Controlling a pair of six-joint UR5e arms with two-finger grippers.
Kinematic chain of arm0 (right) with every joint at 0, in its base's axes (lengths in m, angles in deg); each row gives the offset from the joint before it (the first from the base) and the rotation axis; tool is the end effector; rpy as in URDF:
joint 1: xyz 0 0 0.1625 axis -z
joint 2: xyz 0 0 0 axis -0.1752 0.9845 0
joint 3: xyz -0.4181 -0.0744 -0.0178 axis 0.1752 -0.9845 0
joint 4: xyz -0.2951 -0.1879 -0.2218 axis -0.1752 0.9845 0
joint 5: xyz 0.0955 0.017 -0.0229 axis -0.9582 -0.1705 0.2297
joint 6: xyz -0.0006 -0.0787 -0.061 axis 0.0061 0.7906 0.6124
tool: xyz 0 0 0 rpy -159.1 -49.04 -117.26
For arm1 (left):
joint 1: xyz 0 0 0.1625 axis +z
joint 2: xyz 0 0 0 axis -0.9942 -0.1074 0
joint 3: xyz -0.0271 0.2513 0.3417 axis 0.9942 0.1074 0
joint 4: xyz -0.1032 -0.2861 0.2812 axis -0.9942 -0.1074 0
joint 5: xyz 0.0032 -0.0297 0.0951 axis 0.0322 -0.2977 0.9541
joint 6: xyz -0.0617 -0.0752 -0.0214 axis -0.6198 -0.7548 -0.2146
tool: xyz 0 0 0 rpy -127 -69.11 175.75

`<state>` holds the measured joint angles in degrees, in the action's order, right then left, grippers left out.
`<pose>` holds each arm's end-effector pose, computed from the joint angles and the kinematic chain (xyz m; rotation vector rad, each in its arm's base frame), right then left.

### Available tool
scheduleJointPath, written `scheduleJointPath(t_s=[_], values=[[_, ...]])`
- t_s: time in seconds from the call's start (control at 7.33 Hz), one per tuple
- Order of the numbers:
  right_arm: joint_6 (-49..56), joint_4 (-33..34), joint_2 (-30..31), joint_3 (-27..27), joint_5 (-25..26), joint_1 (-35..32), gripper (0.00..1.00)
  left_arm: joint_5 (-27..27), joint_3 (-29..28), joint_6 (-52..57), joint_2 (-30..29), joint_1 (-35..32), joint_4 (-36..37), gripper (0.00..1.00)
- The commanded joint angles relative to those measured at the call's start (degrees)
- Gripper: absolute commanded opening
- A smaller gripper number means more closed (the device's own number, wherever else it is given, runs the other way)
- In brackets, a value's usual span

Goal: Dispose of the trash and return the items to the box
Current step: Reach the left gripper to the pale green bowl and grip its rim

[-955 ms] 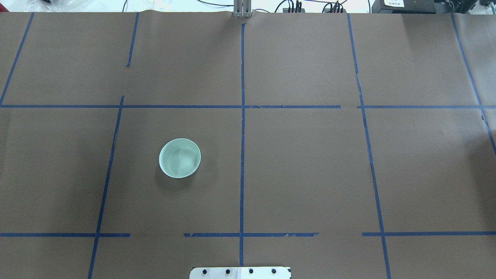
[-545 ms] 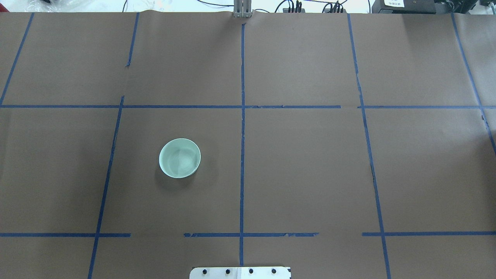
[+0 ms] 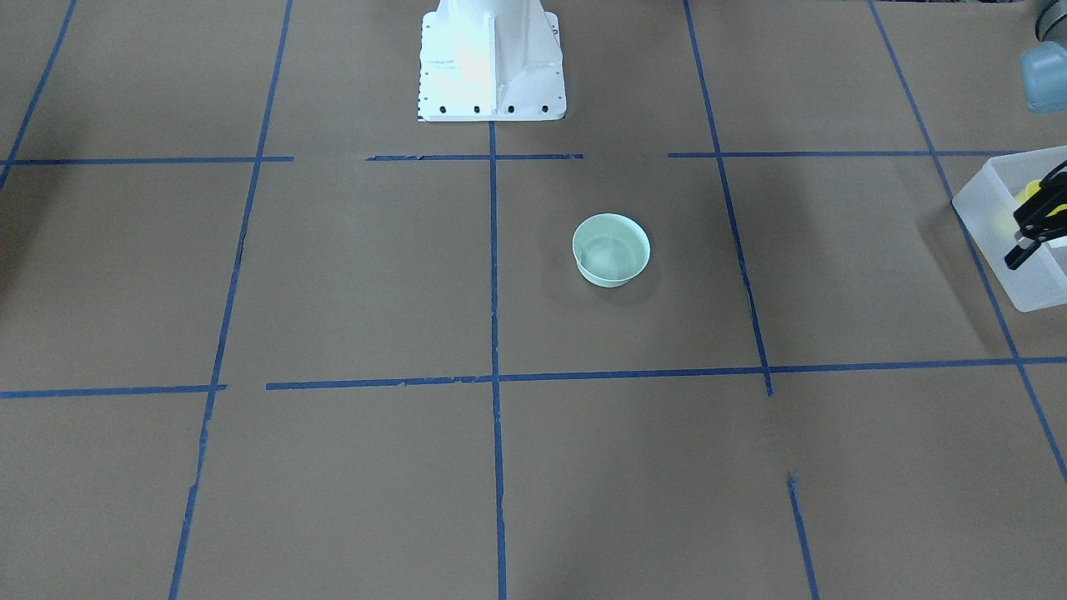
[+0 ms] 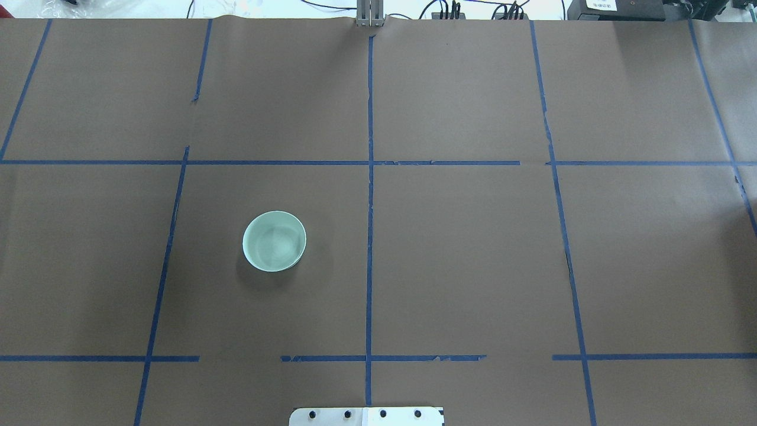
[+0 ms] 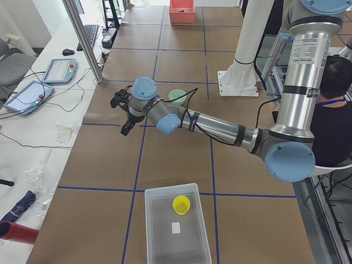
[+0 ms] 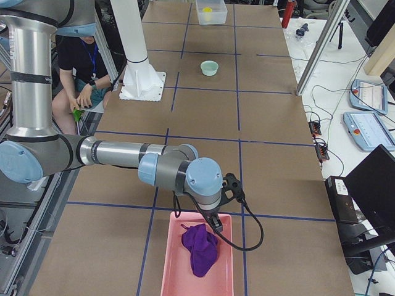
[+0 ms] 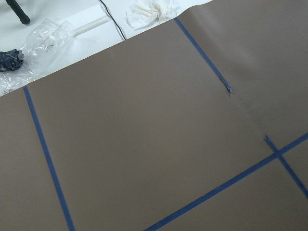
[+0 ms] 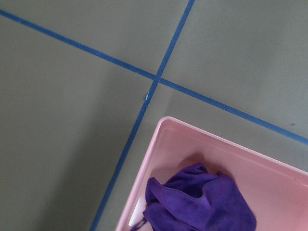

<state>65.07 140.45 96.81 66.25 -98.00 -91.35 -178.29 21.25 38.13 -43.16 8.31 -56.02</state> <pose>0.1491 -0.4320 0.6349 0.2317 -0.7928 -0.2907 0.0716 -0.5417 0.4349 0.5312 0.9113 0.1816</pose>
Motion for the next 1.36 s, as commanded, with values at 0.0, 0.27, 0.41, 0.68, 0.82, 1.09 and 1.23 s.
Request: scheduleJointPath(t_s=[0.0, 0.27, 0.41, 0.68, 0.82, 1.09, 1.23], values=[[-14.79, -0.33, 0.08, 4.89, 0.06, 5.35, 0.96, 6.53, 9.47, -21.55, -1.76, 11.32, 5.23, 0.87], [-17.26, -5.24, 0.25, 4.72, 0.15, 8.09, 1.00, 18.51, 10.73, -42.35, -4.66, 24.91, 5.25, 0.70], [-17.45, -6.22, 0.51, 4.64, 0.32, 9.06, 1.00, 22.16, 10.65, -49.17, -5.11, 30.39, 5.34, 0.70], [-17.45, -7.63, 0.95, 4.64, 0.41, 9.07, 1.00, 30.08, 9.34, -57.03, -5.29, 39.03, 5.34, 0.70], [-17.45, -7.72, 1.04, 4.64, 0.41, 9.07, 1.00, 31.85, 7.67, -59.58, -6.24, 42.27, 5.42, 0.70], [-17.36, -7.81, 1.48, 4.63, 0.41, 9.07, 1.00, 34.31, 5.55, -62.84, -7.83, 47.72, 5.43, 0.70], [-17.36, -7.90, 1.66, 4.81, 0.32, 9.07, 1.00, 34.41, 4.50, -62.95, -8.62, 48.80, 5.43, 0.66]])
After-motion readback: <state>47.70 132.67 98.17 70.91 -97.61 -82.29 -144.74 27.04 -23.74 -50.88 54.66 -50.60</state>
